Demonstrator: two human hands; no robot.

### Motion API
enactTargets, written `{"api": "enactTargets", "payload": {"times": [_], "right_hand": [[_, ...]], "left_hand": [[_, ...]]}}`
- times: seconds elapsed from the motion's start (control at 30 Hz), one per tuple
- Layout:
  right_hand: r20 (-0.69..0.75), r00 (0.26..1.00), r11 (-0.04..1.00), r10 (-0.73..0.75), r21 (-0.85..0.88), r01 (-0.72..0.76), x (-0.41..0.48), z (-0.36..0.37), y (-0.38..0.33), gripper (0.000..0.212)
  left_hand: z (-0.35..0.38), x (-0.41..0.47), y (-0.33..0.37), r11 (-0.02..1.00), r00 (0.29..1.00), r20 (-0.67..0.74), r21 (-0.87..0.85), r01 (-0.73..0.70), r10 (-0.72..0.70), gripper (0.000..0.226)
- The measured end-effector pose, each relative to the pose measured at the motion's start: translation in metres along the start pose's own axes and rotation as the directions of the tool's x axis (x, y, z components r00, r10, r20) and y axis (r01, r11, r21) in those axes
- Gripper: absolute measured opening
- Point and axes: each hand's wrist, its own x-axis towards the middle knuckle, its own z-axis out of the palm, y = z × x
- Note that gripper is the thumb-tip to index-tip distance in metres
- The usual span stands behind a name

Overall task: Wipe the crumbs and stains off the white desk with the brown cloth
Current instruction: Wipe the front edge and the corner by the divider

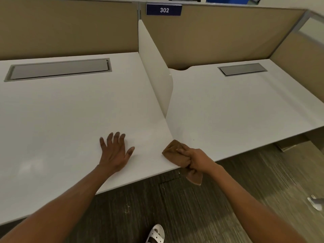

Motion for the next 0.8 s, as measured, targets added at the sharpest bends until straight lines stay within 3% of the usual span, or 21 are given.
{"api": "enactTargets", "payload": {"times": [0.13,0.3,0.4,0.47,0.53,0.63,0.8], "right_hand": [[-0.158,0.964,0.893,0.211,0.433,-0.125,-0.009,-0.017,0.003,0.062],[-0.108,0.916,0.674,0.386,0.711,-0.201,-0.012,-0.028,0.010,0.036],[-0.038,0.899,0.445,0.437,0.878,-0.179,-0.014,-0.032,0.012,0.016],[0.034,0.880,0.243,0.474,0.956,-0.168,-0.013,-0.030,0.015,0.013],[0.093,0.854,0.105,0.512,0.980,-0.170,-0.007,-0.029,0.018,0.019],[0.116,0.838,0.056,0.533,0.983,-0.172,0.010,-0.031,0.020,0.023],[0.138,0.808,0.129,0.573,0.958,-0.255,0.052,-0.032,0.013,0.025]], "left_hand": [[0.003,0.016,0.034,0.999,0.999,-0.003,-0.013,-0.035,0.035,0.083],[0.007,0.030,0.060,0.997,0.997,0.003,-0.016,-0.076,0.076,0.087],[0.007,0.040,0.067,0.996,0.996,0.009,-0.026,-0.083,0.083,0.088],[0.007,0.046,0.071,0.995,0.996,0.013,-0.038,-0.089,0.089,0.087],[0.009,0.052,0.072,0.995,0.995,0.017,-0.039,-0.095,0.096,0.087],[0.014,0.056,0.070,0.992,0.995,-0.010,-0.078,-0.101,0.101,0.085],[0.018,0.058,0.070,0.988,0.993,-0.049,-0.109,-0.110,0.106,0.079]]}}
